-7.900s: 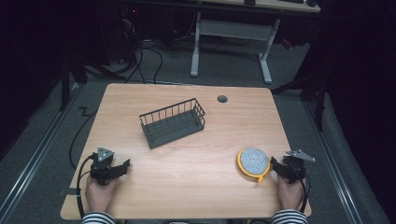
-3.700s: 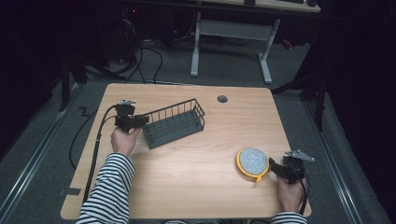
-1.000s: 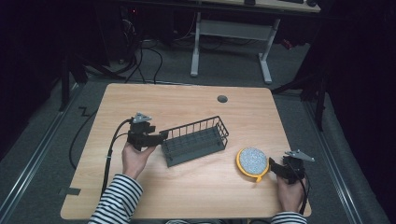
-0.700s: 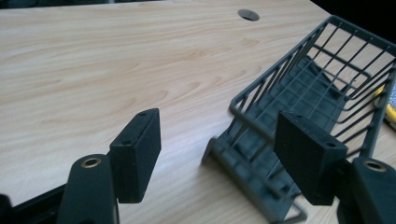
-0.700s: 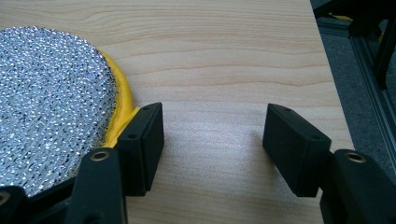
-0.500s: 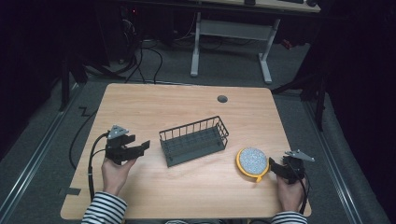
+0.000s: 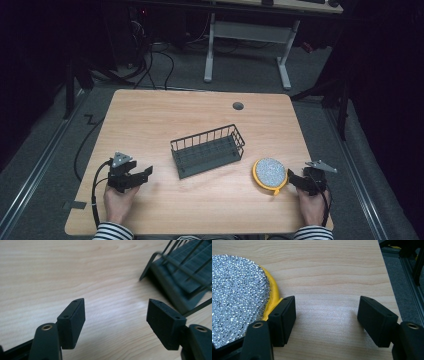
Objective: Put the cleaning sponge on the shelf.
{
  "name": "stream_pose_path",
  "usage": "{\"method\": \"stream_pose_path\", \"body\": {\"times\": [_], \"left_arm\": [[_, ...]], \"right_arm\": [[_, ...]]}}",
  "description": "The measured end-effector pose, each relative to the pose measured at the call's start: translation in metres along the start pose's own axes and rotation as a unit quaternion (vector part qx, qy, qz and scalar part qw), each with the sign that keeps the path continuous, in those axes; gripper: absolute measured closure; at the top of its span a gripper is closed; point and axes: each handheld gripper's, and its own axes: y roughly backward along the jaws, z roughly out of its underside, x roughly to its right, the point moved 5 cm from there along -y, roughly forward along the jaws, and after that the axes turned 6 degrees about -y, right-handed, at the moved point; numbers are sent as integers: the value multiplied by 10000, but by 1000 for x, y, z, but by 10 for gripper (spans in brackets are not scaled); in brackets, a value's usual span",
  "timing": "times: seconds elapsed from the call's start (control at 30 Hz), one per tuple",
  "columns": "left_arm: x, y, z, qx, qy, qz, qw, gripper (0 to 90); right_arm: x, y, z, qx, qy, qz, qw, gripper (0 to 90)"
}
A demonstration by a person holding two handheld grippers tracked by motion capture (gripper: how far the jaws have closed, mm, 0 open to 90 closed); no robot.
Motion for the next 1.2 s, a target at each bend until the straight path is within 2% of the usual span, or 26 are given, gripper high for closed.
{"method": "stream_pose_path", "body": {"times": [0.1, 0.23, 0.4, 0.57, 0.7, 0.97, 1.07, 1.2], "left_arm": [[-2, -4, 8, -32, 4, -116, 9999, 320], [-3, -7, 15, -91, -101, -277, 9995, 322], [-5, -10, 20, -145, -198, -426, 9988, 322], [-4, -13, 25, -237, -251, -504, 9981, 318], [-1, -14, 25, -306, -387, -585, 9971, 295], [0, -15, 25, -323, -371, -567, 9972, 262], [0, -15, 25, -324, -368, -573, 9971, 259], [0, -15, 25, -320, -363, -578, 9972, 258]], "right_arm": [[1, 1, -1, -54, 85, -38, 9999, 325], [3, 6, -2, -166, -47, -80, 9998, 357], [3, 21, -9, 65, -134, -175, 9997, 372], [-3, 35, -16, 223, -191, -519, 9982, 373], [-18, 36, -19, 200, -17, -824, 9964, 373], [-44, 26, -24, -129, 142, -1252, 9919, 384], [-49, 21, -30, -287, 294, -1237, 9915, 381], [-50, 13, -37, -496, 319, -1277, 9901, 373]]}}
